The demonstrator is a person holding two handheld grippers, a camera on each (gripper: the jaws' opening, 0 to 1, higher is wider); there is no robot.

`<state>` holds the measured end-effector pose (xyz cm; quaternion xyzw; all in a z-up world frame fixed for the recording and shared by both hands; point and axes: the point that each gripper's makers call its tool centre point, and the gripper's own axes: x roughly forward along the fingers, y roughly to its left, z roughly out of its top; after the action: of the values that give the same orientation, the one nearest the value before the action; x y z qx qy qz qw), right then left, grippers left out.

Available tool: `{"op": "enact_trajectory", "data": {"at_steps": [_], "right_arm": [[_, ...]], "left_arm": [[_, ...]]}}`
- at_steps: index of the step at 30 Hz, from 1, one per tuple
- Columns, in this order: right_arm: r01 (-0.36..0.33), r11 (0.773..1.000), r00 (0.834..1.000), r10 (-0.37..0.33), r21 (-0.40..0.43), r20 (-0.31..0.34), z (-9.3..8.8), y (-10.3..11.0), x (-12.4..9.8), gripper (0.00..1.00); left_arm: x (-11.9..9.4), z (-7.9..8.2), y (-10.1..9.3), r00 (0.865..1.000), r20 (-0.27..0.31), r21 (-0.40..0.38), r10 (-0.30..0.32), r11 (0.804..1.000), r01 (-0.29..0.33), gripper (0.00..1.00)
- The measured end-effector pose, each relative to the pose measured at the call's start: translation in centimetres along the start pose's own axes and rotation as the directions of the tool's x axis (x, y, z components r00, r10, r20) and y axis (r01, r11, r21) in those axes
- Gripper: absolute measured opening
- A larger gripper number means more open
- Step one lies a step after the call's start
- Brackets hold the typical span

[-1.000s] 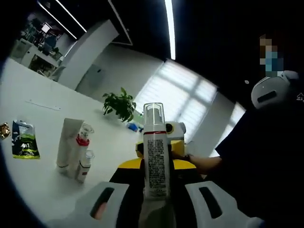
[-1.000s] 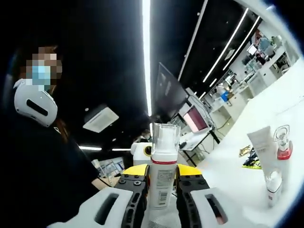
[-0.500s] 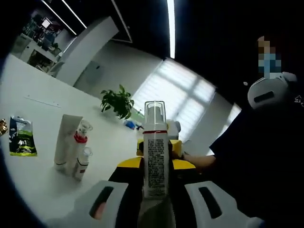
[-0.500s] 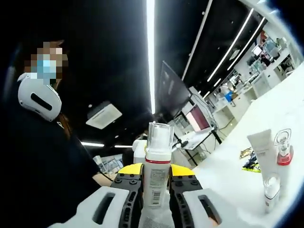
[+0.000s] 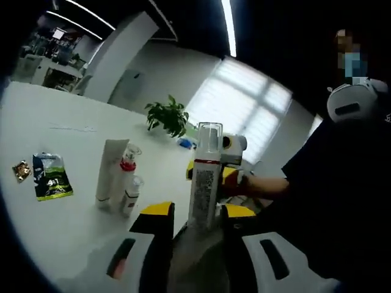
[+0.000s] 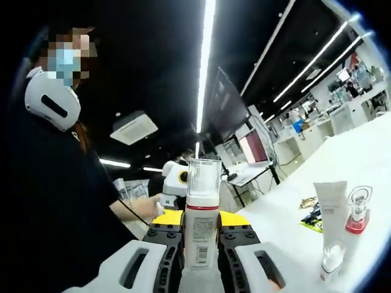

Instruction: Arrange the skincare products in the storage area until every visible bottle or jar stands upright without overlapping.

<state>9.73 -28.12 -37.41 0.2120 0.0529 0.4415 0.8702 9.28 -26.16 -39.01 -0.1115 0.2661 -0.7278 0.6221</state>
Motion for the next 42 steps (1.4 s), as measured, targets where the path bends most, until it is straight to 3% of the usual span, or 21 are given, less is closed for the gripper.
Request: {"op": "enact_trajectory", "data": {"at_steps": [6,12,17,20,33,37,42], "right_arm": [[-0.004,0.994,0.995,-0.007,-0.105,-0.104,-1.5,0.0,-0.1,0.11],[-0.031,0.984,0.981,-0.004,-0.176,-0.194,-3.2,0.1,0.3,0.11],[-0.062,0.973,0.966,0.002,-0.221,-0.260,-4.3,0.2,0.3,0.11],[-0.069,0.971,0.964,0.005,-0.229,-0.267,-4.5,0.0,0.2,0.11],[-0.054,0.966,0.954,-0.025,-0.254,-0.299,-5.3,-1.1,-0.1,0.11],[-0.050,0.962,0.947,-0.040,-0.269,-0.317,-5.7,-1.5,-0.2,0.11],[-0.037,0.961,0.943,-0.057,-0.275,-0.328,-6.2,-2.0,-0.1,0.12]], "left_arm": [[-0.2,2.7,-0.9,1.000,-0.012,0.107,-0.010,0.994,0.011,0.30],[1.1,2.8,-1.0,0.992,-0.130,0.224,0.001,0.974,0.028,0.32],[2.1,1.3,-0.5,0.959,-0.282,0.316,0.036,0.947,0.057,0.34],[2.3,0.7,-0.3,0.940,-0.338,0.356,0.052,0.931,0.076,0.31],[3.3,0.2,0.1,0.905,-0.407,0.435,0.121,0.897,0.075,0.24],[3.6,-0.1,0.4,0.896,-0.427,0.411,0.123,0.909,0.072,0.23],[3.8,-0.5,0.7,0.875,-0.459,0.429,0.156,0.901,0.065,0.22]]}}
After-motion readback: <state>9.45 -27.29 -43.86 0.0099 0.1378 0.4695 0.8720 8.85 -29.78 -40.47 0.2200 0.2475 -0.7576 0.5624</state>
